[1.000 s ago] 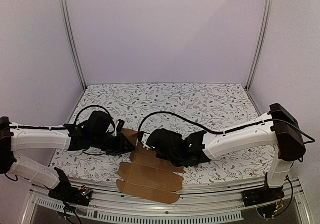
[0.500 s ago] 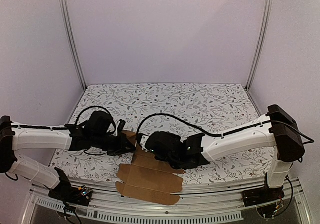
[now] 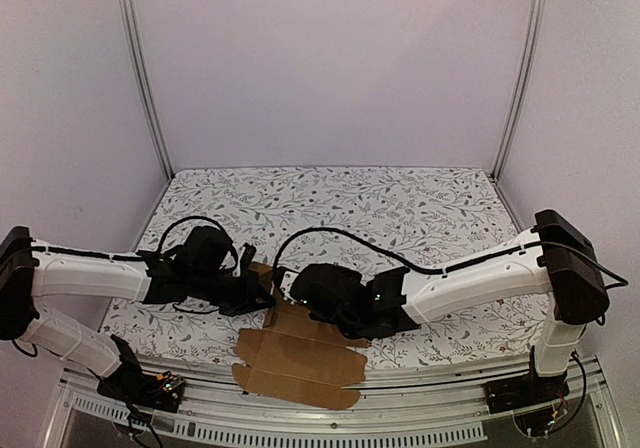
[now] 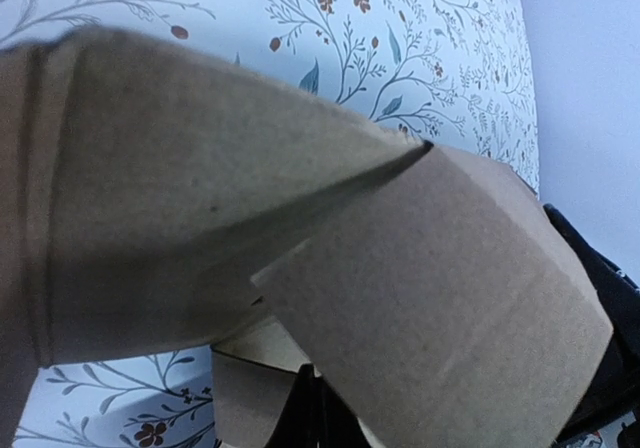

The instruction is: Fold the paper box

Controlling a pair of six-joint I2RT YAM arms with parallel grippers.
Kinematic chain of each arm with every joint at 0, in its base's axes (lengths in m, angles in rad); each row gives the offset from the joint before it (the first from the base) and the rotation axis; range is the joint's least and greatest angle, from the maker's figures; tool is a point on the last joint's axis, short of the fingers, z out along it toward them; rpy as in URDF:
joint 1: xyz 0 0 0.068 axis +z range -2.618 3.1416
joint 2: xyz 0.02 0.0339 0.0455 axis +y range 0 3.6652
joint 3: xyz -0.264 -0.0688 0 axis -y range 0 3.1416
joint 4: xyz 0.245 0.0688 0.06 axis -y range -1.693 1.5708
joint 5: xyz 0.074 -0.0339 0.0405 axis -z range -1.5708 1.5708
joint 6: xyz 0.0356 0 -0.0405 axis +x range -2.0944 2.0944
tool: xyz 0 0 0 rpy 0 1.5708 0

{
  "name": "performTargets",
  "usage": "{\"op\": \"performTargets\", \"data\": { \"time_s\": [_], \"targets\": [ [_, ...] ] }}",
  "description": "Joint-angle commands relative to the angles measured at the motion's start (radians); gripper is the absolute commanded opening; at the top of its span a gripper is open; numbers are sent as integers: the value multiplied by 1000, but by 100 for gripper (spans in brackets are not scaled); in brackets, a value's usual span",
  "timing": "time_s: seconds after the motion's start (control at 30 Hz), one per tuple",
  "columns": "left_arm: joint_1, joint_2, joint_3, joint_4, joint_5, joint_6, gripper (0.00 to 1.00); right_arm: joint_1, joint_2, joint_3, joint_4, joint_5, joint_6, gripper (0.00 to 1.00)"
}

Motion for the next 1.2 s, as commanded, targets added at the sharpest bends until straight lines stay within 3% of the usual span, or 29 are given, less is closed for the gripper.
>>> {"op": "performTargets", "data": {
  "time_s": [0.0, 0.27, 0.77, 1.17],
  "targets": [
    [-15, 3, -12, 7, -20, 9, 1, 7, 12, -13, 27, 14, 6, 0],
    [-15, -39, 11, -21, -13, 37, 3, 7, 8, -17, 29, 18, 1, 0],
    [-13, -248, 143, -374, -70, 181, 4, 6, -15, -63, 98, 92, -57, 0],
    [3, -383, 226, -477, -174, 206, 6, 23, 15, -87, 398, 194, -474, 0]
  ]
}}
